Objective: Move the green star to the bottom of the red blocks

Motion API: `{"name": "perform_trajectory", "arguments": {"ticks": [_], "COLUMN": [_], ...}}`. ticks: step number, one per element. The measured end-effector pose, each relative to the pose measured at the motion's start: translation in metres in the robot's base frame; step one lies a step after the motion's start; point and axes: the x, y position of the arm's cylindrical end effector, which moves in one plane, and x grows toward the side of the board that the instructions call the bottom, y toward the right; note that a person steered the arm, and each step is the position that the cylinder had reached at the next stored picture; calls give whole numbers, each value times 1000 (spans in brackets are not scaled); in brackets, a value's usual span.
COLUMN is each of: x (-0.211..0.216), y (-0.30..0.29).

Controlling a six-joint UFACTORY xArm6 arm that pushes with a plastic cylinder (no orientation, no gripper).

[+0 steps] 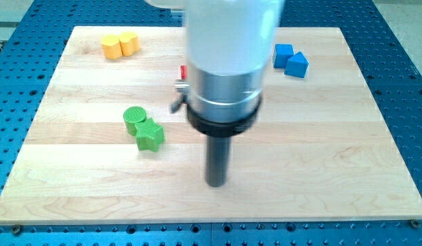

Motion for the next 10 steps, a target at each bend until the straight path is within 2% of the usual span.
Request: {"name": "perform_trajectory", "arguments": {"ticks": [2,3,4,5,6,8,10], "x": [-28,-57,-57,-40,-32,-97,-95], "y": [-99,-105,-50,-63,-105,-105,-44]}}
